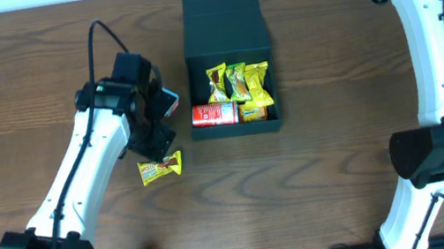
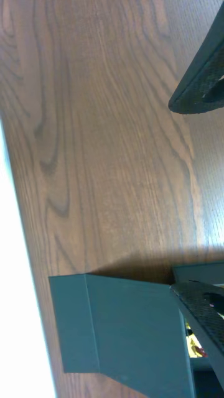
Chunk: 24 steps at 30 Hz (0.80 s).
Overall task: Pack container
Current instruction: 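Reach the left gripper to the Apollo cake and grasp it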
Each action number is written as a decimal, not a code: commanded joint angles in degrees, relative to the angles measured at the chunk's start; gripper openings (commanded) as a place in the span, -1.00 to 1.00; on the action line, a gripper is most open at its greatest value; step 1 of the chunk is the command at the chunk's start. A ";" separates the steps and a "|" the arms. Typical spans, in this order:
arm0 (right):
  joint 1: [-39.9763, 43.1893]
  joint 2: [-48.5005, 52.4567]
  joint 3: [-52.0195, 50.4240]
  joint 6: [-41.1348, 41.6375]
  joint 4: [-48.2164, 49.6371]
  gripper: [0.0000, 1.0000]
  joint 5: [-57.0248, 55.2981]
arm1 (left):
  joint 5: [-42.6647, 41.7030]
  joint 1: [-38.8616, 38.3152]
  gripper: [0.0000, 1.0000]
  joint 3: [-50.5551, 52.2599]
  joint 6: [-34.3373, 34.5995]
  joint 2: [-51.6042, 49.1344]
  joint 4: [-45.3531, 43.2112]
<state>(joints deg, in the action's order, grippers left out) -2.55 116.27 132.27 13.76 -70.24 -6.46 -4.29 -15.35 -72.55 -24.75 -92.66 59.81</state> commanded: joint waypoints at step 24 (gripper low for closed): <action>0.66 1.05 0.02 -0.74 -2.40 0.67 -0.63 | -1.77 0.35 0.30 16.00 -16.44 0.42 -17.29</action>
<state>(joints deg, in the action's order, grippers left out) -2.55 116.77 132.27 13.74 -72.38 -6.48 -5.63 -15.20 -57.30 -40.56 -92.55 42.94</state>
